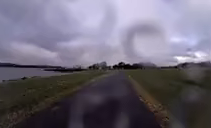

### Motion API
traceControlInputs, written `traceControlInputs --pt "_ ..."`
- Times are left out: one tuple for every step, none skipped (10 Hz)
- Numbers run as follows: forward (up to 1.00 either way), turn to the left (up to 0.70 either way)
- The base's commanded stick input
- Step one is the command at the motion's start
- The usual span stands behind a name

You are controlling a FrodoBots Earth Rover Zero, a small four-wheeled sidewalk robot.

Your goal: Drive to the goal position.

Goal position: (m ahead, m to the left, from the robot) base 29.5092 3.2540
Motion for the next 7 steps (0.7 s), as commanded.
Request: traceControlInputs --pt "0.70 0.00" --pt "0.70 0.00" --pt "0.70 0.00" --pt "0.70 0.00" --pt "0.70 0.00" --pt "0.70 0.00" --pt "0.70 0.00"
